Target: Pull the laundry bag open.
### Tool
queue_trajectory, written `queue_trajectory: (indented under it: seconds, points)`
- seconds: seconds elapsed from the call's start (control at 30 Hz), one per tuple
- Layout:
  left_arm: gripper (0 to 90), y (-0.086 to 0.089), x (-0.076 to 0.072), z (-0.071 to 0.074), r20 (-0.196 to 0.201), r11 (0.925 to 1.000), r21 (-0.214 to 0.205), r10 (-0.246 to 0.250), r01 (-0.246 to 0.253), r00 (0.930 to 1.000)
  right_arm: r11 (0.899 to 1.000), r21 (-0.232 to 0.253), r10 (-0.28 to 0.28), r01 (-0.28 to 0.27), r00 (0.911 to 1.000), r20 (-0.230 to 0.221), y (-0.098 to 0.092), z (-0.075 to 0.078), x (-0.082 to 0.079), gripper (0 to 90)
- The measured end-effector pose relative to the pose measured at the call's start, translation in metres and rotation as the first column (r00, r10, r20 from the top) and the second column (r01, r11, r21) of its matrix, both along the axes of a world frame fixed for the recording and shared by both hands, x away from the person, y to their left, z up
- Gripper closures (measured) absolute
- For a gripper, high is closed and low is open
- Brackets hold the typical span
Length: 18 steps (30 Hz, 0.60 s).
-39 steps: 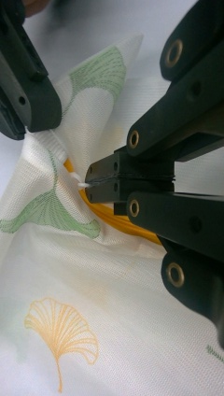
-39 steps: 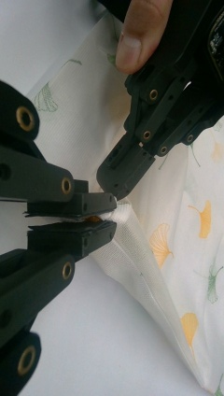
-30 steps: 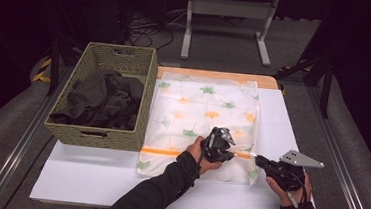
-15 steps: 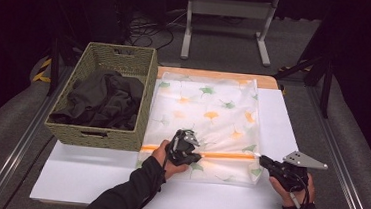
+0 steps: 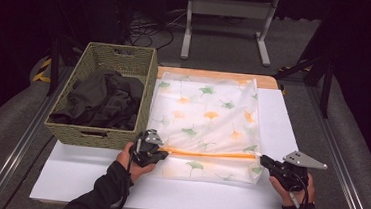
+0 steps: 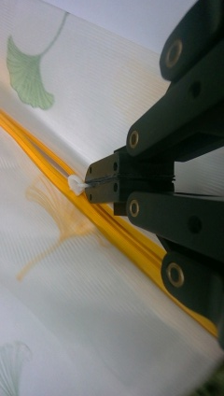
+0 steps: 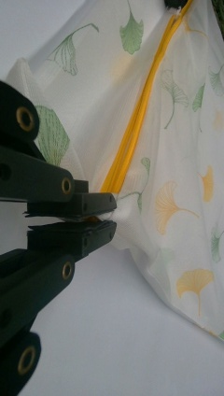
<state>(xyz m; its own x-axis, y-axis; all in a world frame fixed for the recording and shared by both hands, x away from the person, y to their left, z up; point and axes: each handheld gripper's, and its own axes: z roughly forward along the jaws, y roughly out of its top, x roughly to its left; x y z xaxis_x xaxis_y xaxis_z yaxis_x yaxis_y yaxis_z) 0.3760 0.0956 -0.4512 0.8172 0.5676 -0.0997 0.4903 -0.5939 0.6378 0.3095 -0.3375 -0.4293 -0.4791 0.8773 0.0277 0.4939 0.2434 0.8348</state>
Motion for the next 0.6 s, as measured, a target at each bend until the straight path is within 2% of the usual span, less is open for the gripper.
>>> queue_trajectory:
  seconds: [0.1, 0.17, 0.4, 0.5, 0.53, 0.6]
  points:
    - [90.0, 0.015, -0.004, 0.003, 0.024, 0.9994, 0.033, 0.009, -0.009, 0.9997, 1.000, -0.004, 0.001, -0.001, 1.0000, -0.005, 0.001, -0.001, 0.000, 85.2]
    - [90.0, 0.028, -0.008, 0.004, 0.032, 0.9990, 0.030, 0.031, -0.032, 0.9990, 1.000, -0.005, -0.003, 0.003, 1.0000, -0.006, 0.001, -0.002, 0.000, 85.3]
    - [90.0, 0.051, -0.014, 0.004, 0.038, 0.9978, 0.039, 0.053, -0.054, 0.9979, 1.000, -0.005, -0.004, 0.004, 0.9999, -0.011, 0.002, -0.003, -0.001, 85.3]
    - [90.0, 0.060, -0.017, 0.004, 0.040, 0.9972, 0.029, 0.068, -0.069, 0.9969, 1.000, -0.007, -0.004, 0.004, 0.9999, -0.012, 0.003, -0.003, -0.001, 85.3]
    - [90.0, 0.065, -0.018, 0.003, 0.056, 0.9942, 0.056, 0.089, -0.092, 0.9945, 1.000, -0.010, -0.006, 0.006, 0.9999, -0.009, 0.003, -0.002, -0.001, 85.3]
    - [90.0, 0.070, -0.018, 0.002, 0.050, 0.9940, 0.049, 0.095, -0.098, 0.9942, 1.000, -0.016, -0.015, 0.015, 0.9999, -0.007, 0.003, -0.002, -0.001, 85.3]
